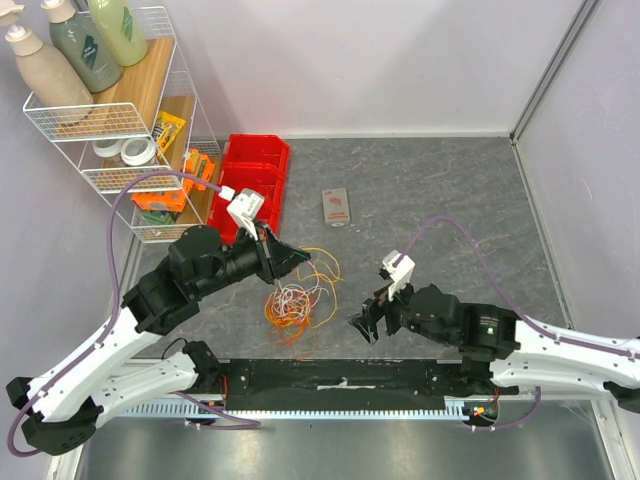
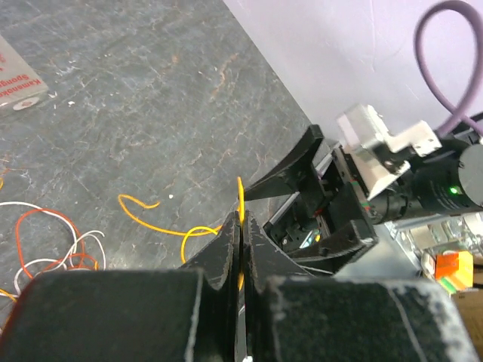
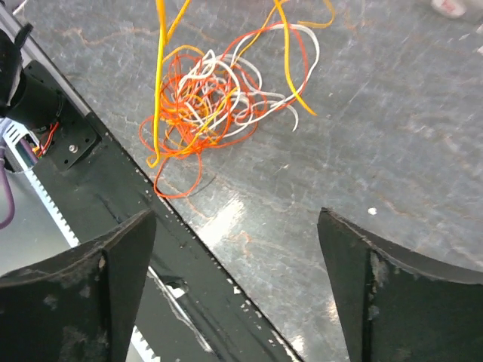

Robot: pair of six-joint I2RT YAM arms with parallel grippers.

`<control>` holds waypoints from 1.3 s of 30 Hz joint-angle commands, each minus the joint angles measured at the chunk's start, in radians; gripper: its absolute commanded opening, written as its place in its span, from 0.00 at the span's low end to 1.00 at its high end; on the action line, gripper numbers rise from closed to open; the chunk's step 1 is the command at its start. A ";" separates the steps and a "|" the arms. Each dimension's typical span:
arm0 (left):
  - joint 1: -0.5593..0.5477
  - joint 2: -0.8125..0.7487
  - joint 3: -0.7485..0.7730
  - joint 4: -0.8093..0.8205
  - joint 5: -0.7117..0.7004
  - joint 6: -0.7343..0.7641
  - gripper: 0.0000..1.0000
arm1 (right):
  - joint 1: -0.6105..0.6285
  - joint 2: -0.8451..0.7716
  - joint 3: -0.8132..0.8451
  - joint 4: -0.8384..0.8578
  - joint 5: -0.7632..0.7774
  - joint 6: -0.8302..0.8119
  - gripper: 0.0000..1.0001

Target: Untangle the cables

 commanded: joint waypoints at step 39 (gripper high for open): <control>0.004 0.018 0.190 -0.072 -0.093 -0.174 0.02 | -0.031 0.164 -0.066 0.876 0.085 -0.338 0.54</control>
